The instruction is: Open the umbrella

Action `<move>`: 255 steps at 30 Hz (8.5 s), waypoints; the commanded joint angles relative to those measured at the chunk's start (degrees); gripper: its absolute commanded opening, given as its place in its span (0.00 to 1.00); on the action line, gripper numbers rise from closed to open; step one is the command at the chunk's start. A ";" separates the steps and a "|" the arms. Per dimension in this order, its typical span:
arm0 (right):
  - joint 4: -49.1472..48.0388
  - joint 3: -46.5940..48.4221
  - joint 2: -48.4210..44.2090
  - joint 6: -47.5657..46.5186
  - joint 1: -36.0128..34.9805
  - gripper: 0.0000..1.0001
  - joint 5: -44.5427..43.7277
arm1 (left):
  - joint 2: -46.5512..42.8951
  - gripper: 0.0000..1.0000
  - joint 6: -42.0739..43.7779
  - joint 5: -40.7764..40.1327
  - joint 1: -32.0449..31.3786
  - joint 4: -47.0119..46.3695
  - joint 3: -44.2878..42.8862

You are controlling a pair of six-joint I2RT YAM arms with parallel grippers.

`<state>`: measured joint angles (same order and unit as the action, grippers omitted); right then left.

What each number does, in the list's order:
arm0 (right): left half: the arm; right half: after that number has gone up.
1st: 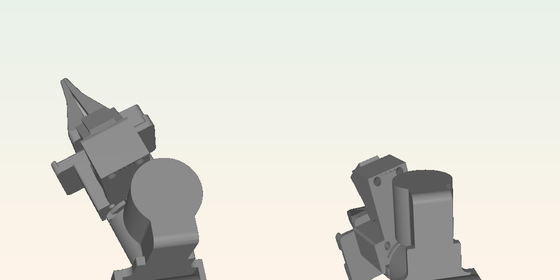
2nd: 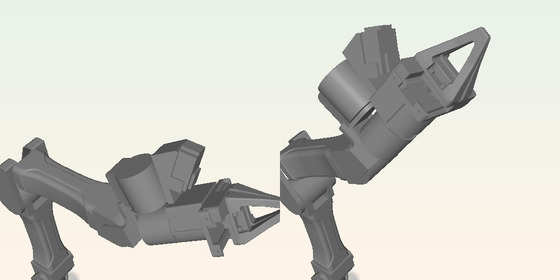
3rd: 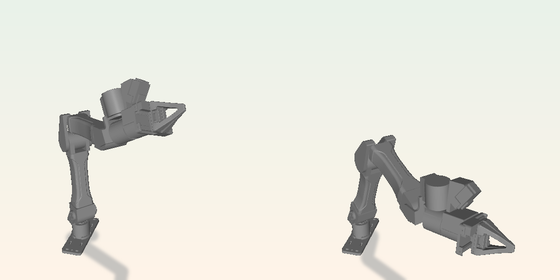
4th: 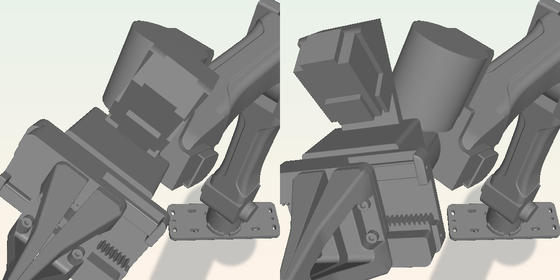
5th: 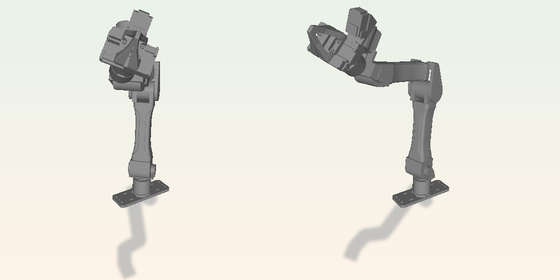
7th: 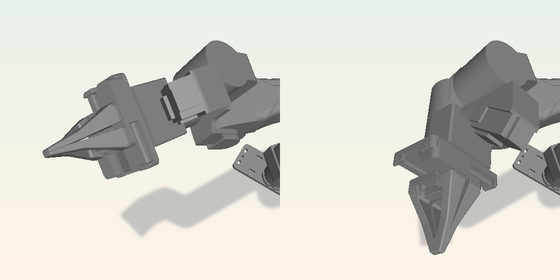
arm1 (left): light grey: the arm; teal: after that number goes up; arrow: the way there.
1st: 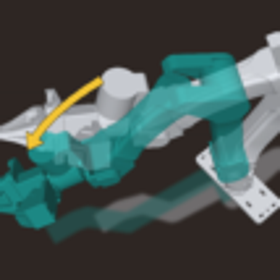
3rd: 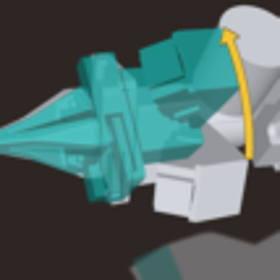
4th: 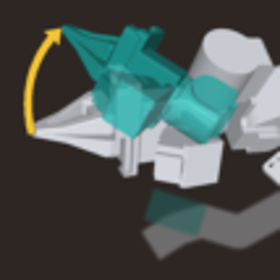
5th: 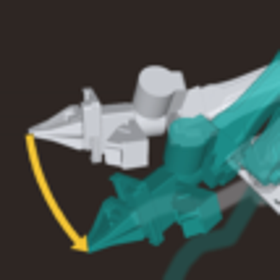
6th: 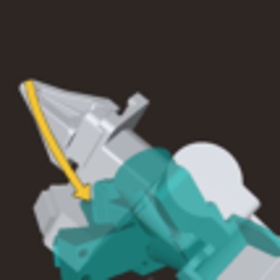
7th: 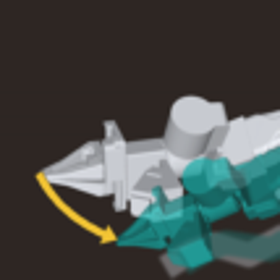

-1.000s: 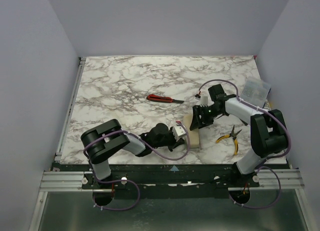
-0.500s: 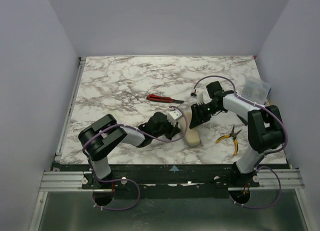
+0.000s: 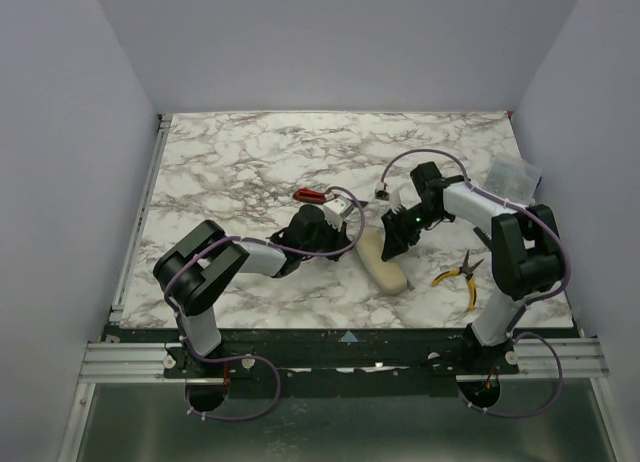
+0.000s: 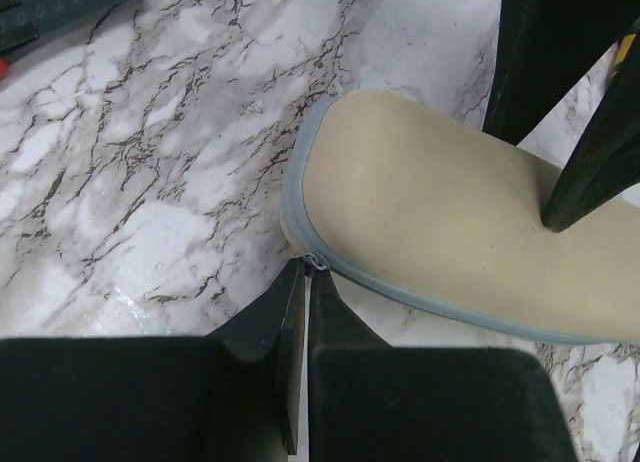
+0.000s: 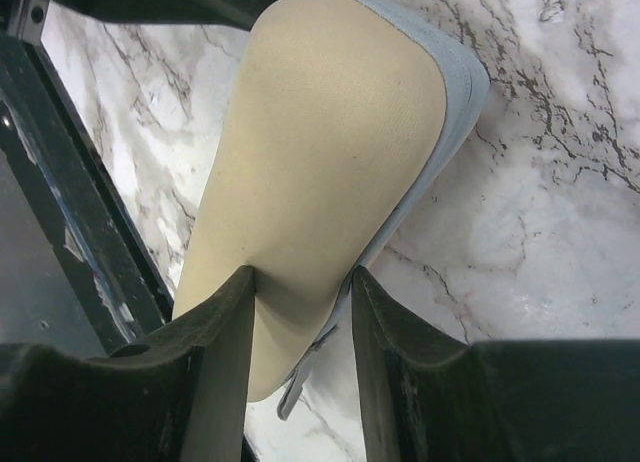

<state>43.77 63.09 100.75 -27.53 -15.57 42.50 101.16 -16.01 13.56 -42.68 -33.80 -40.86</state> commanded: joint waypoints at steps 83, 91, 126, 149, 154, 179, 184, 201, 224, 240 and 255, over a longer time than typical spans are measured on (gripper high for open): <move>-2.29 -16.89 -15.67 -67.20 -2.80 0.34 -12.53 | -11.53 0.53 7.24 15.18 0.63 -6.65 12.92; -0.08 -17.11 -16.04 -69.89 -2.09 0.34 -10.68 | -8.04 0.58 11.72 12.53 -3.78 -11.98 14.69; 10.73 -15.52 -13.11 -84.37 -2.09 0.23 -10.36 | -3.52 0.00 11.33 4.39 -3.61 -12.10 8.27; 5.95 -4.55 -23.25 -47.73 0.35 0.97 -1.49 | -3.60 0.00 12.53 10.05 -7.48 -13.52 9.87; 2.19 -0.04 -24.95 -15.66 0.87 1.00 -11.69 | -2.80 0.00 8.28 7.65 -8.48 -13.46 9.09; 19.34 14.34 0.13 31.75 9.42 1.00 -16.66 | 0.40 0.00 8.41 1.41 -14.37 -15.31 5.09; 18.56 13.13 1.43 37.50 9.42 1.00 -25.84 | 0.29 0.00 9.14 0.32 -14.32 -14.98 5.49; 6.16 19.66 11.96 39.48 8.11 0.96 -13.97 | -0.50 0.00 9.64 -0.03 -14.28 -13.91 7.43; 16.99 15.29 1.30 42.82 6.08 1.00 -32.96 | -0.79 0.00 7.77 -1.56 -13.66 -13.14 6.36; 4.05 7.66 7.13 46.82 6.09 0.76 -17.79 | -0.08 0.00 7.69 -0.36 -14.11 -13.02 5.96; -1.17 6.87 8.67 38.24 6.08 0.10 -23.87 | -2.21 0.00 -7.42 1.48 -2.82 -10.16 7.70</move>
<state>46.17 71.42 107.13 17.43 -9.28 27.35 100.40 -17.80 15.33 -50.57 -43.75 -32.91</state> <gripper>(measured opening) 0.228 0.027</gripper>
